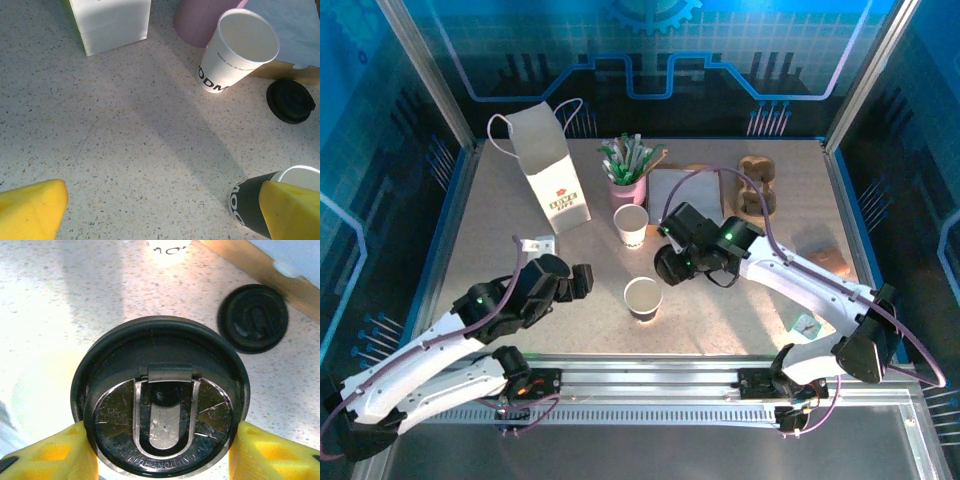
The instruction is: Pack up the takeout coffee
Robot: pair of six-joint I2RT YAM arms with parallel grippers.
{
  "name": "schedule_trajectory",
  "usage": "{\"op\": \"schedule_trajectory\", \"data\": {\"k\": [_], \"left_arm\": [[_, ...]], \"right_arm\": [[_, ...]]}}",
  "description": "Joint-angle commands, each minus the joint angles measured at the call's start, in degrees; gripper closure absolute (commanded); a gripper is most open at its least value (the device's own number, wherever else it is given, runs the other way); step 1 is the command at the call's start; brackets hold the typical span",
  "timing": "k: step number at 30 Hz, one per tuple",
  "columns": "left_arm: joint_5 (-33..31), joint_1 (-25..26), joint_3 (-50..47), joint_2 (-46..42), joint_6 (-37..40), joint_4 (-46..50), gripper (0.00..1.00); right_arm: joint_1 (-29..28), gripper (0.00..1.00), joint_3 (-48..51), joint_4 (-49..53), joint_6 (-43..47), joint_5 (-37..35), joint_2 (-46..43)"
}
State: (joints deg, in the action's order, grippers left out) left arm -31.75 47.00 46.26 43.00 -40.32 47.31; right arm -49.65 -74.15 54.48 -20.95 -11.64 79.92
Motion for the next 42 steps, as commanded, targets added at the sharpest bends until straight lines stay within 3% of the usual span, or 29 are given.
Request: {"op": "schedule_trajectory", "data": {"k": [1, 15, 42], "left_arm": [[-1.3, -0.5, -0.9, -0.9, 0.5, -0.6, 0.01], [-0.8, -0.7, -3.3, -4.1, -0.7, 0.0, 0.01], [-0.4, -0.7, -5.0, -5.2, -0.7, -0.7, 0.01]], "right_arm": [[-2.6, 0.43, -2.9, 3.8, -0.5, 2.3, 0.2], [-10.3, 0.44, -10.4, 8.3, 1.0, 3.7, 11.8], [-12.5, 0.43, -17.4, 14.7, 1.3, 0.0, 23.0]]}}
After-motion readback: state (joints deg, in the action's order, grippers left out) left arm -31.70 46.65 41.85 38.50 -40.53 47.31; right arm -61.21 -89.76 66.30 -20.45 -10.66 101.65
